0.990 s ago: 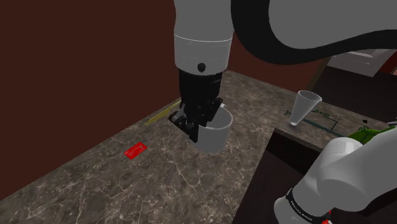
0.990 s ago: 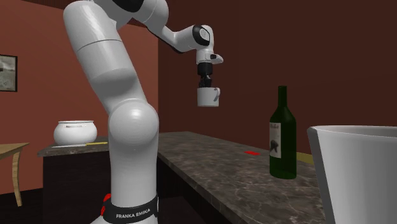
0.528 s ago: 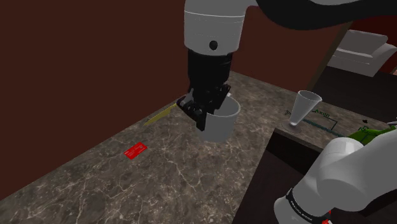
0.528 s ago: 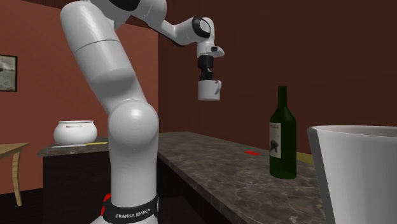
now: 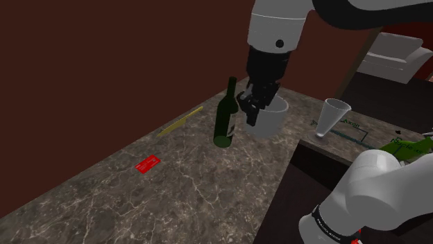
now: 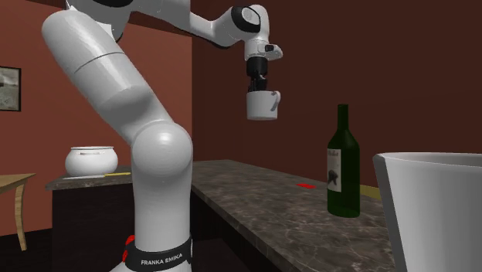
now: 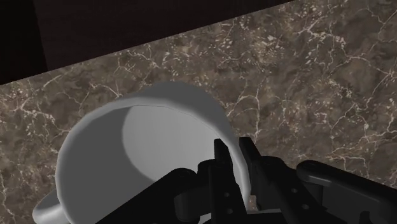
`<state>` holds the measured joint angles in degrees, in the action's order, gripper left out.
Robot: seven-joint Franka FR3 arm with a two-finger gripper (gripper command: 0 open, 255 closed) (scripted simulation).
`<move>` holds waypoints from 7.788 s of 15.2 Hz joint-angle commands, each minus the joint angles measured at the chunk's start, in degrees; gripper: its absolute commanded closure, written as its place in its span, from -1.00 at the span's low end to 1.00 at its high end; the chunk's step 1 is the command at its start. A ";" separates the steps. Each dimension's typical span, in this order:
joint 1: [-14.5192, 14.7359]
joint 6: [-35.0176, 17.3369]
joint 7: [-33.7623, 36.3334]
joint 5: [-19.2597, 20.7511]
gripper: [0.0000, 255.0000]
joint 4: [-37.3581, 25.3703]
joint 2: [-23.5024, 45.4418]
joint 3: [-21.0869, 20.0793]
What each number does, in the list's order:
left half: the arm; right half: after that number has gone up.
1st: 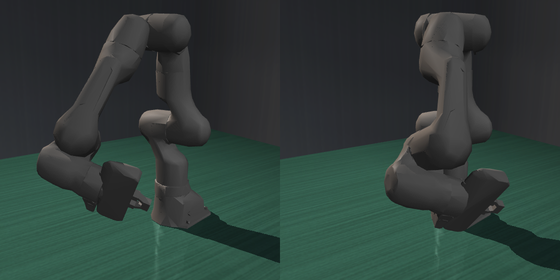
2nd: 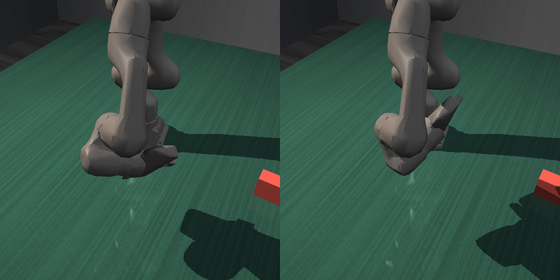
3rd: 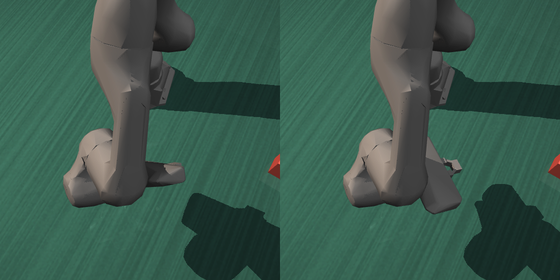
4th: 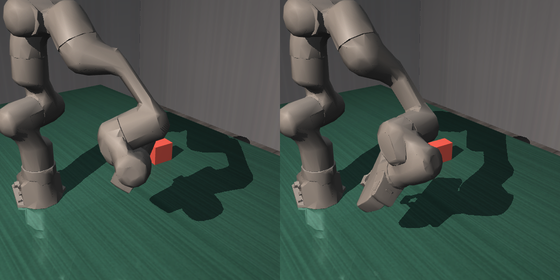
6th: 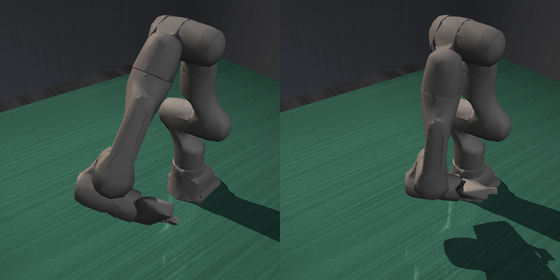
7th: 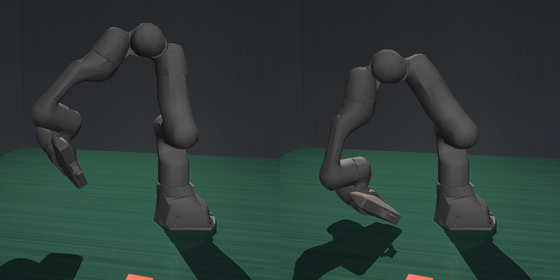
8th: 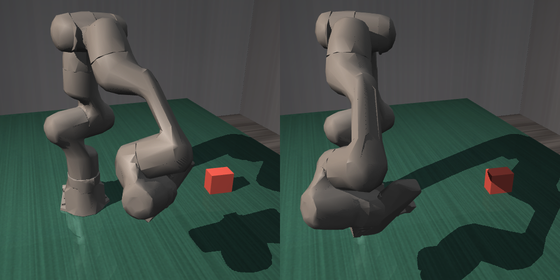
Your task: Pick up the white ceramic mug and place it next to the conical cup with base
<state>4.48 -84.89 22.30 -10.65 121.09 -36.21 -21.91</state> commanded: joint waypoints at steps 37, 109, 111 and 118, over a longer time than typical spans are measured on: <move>-8.66 -1.88 -52.38 30.98 1.00 -0.74 -1.58 51.09; -21.75 -36.15 -108.87 -16.43 1.00 -16.02 65.80 80.31; -22.23 -37.25 -109.34 -17.25 1.00 -15.46 66.55 79.60; -22.51 -37.86 -109.60 -17.72 1.00 -15.17 66.99 79.18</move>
<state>-18.02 -122.73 -87.30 -28.35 105.92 30.78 57.28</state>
